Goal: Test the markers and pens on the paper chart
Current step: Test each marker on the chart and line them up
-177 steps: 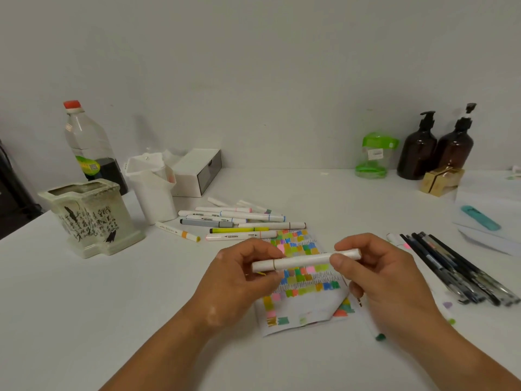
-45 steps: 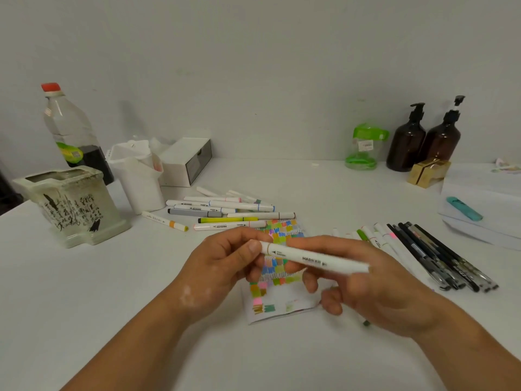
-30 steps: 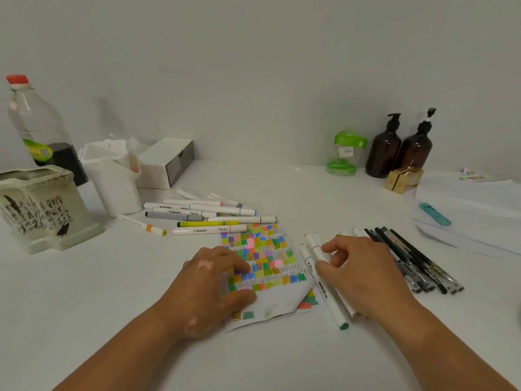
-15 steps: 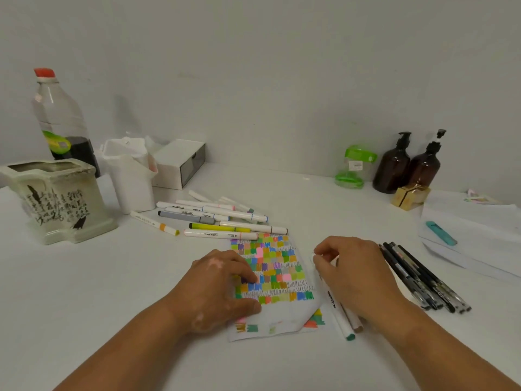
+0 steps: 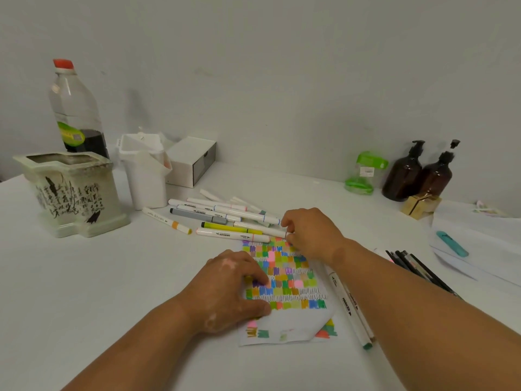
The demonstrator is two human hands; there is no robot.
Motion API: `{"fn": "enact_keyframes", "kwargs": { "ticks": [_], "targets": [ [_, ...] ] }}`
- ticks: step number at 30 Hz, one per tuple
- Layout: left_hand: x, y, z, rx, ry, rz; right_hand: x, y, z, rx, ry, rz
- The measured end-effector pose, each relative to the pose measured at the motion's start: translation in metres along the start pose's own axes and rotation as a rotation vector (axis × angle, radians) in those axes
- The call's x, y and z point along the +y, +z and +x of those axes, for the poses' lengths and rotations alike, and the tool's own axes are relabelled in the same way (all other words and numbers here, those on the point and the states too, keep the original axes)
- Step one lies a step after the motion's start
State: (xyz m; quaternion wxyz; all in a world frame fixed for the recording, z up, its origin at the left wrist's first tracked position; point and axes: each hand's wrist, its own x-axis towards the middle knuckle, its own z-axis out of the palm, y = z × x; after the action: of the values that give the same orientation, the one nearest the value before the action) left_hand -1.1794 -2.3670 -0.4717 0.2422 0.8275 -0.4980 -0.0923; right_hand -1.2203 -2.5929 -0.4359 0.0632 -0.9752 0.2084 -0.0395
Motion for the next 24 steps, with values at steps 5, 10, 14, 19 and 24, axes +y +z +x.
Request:
{"fn": "enact_keyframes", "kwargs": {
  "ticks": [5,10,14,19,24],
  "targets": [
    [0.0,-0.002,-0.001,0.008,0.006,-0.023,0.022,-0.02,-0.02,-0.006,0.048,-0.019],
    [0.0,-0.003,-0.003,0.033,-0.019,-0.111,0.033,-0.038,-0.07,-0.034,0.135,0.412],
    [0.005,-0.004,-0.004,0.152,0.018,-0.216,0.017,-0.037,-0.112,-0.052,0.212,1.095],
    [0.019,-0.007,-0.009,0.188,0.112,-0.499,-0.001,-0.018,-0.139,0.029,0.166,1.389],
    [0.031,-0.001,-0.011,0.19,0.159,-0.52,-0.012,-0.005,-0.144,-0.055,0.079,1.304]
  ]
}}
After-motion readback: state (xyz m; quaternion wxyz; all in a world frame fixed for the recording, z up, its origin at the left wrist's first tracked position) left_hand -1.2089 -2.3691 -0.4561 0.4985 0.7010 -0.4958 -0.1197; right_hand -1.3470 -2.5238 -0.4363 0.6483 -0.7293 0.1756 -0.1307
